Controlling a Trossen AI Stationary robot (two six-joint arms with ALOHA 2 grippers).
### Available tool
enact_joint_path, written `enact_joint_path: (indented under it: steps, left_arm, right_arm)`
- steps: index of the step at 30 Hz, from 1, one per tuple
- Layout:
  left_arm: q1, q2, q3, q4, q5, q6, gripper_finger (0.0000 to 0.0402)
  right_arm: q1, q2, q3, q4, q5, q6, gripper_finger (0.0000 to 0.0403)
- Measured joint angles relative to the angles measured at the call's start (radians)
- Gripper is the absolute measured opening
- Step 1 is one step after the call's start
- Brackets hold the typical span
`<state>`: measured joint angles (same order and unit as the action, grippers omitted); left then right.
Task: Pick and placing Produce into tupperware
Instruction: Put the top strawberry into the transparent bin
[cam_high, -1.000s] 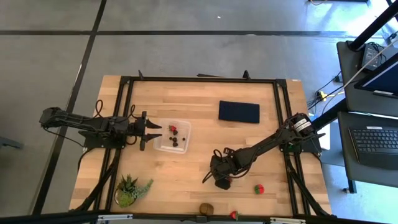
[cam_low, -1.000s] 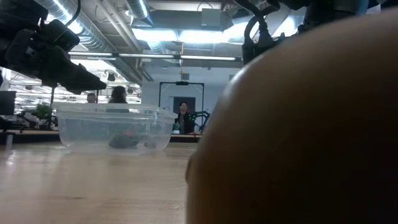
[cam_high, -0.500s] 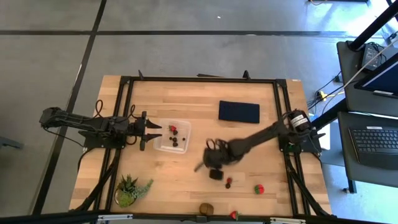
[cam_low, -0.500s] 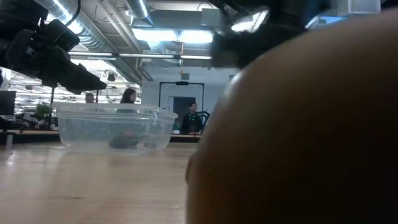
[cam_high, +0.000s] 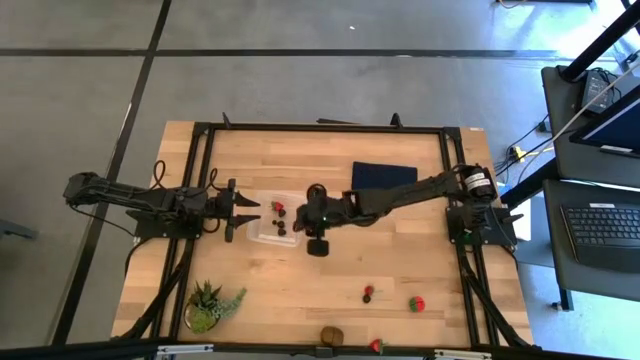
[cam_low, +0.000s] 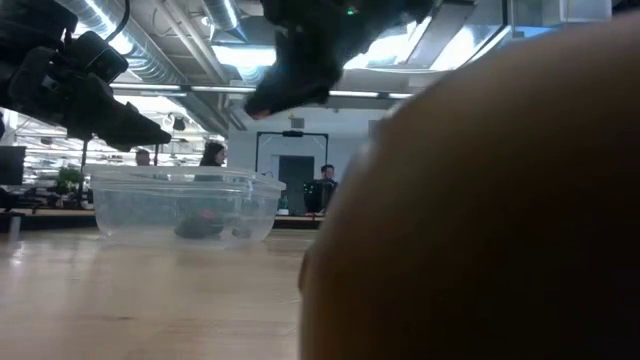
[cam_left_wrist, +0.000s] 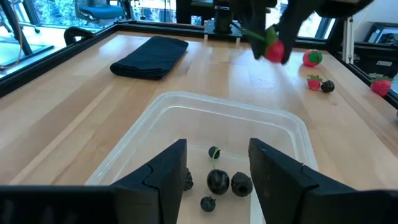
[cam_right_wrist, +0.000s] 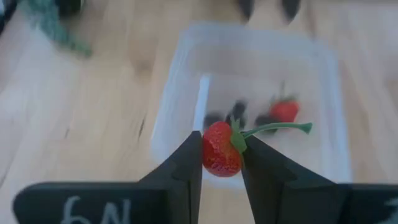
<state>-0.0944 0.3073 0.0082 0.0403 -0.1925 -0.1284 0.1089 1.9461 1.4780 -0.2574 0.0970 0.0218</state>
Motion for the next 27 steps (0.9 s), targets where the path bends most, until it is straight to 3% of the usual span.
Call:
enact_joint_path:
  steps: [7, 20, 27]
  left_arm:
    - [0.0, 0.0, 0.0, 0.0, 0.0, 0.0, 0.017]
    - [0.0, 0.0, 0.0, 0.0, 0.0, 0.001, 0.0165]
    - [0.0, 0.0, 0.0, 0.0, 0.0, 0.001, 0.017]
  right_arm:
    - [-0.06, 0.07, 0.001, 0.219, -0.047, -0.006, 0.0093]
    - [-0.081, 0.2, 0.009, 0.207, -0.05, 0.023, 0.0094]
    - [-0.083, 0.203, 0.009, 0.211, -0.05, 0.022, 0.0119]
